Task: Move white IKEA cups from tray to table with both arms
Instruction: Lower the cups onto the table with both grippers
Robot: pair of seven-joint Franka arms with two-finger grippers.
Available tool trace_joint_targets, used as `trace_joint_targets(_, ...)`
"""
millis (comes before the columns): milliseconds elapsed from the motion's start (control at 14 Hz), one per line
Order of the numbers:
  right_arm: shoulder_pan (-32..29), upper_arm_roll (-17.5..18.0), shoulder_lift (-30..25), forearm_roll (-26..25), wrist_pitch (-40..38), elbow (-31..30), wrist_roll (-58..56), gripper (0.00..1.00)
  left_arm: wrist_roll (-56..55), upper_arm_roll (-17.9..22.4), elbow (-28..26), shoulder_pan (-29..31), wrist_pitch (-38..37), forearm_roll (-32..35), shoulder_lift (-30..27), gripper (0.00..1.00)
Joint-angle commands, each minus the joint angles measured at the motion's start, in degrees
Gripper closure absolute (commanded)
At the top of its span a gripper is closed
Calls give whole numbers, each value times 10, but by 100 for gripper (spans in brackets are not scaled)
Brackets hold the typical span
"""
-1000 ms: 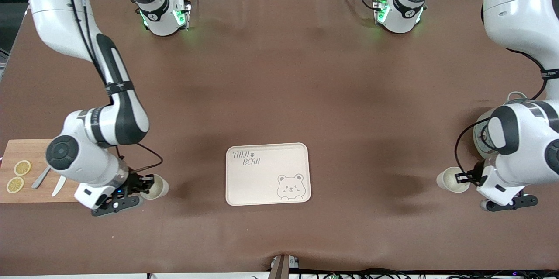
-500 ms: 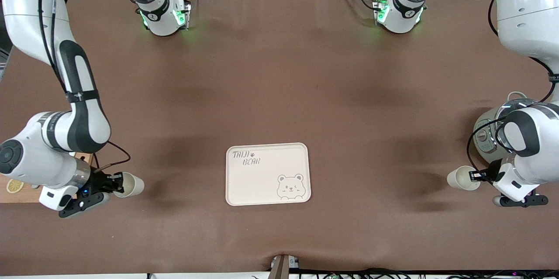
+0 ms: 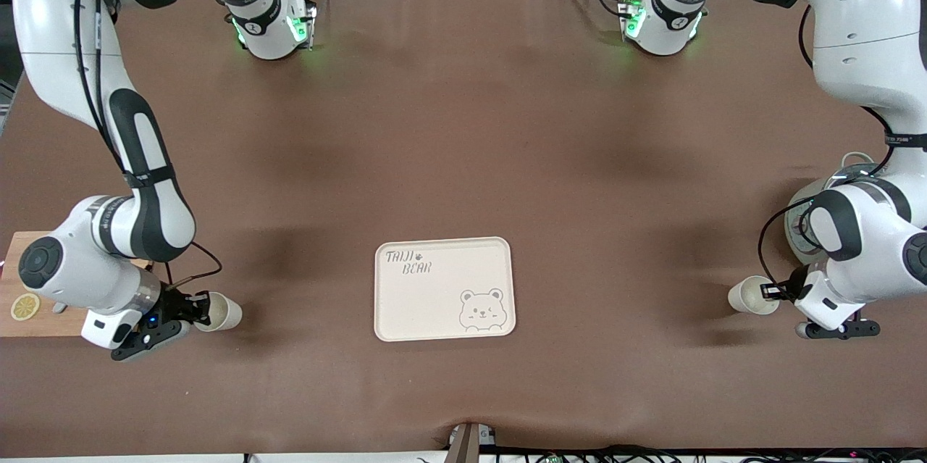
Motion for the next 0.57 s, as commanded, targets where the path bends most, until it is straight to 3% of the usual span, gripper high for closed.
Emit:
trace_joint_targets(0, -5, 8, 1, 15, 10, -4, -15, 100, 19, -1, -17, 0, 17, -11, -2, 100)
trace_joint_targets(214, -4, 8, 11, 16, 25, -4, -15, 100, 20, -2, -24, -1, 17, -11, -2, 99)
trace_joint_targets(357, -4, 7, 14, 16, 34, -4, -15, 100, 35, -3, -24, -1, 17, -11, -2, 76)
trace_joint_targets(500, -3, 8, 16, 16, 34, -4, -15, 100, 42, -3, -23, 2, 16, -11, -5, 60)
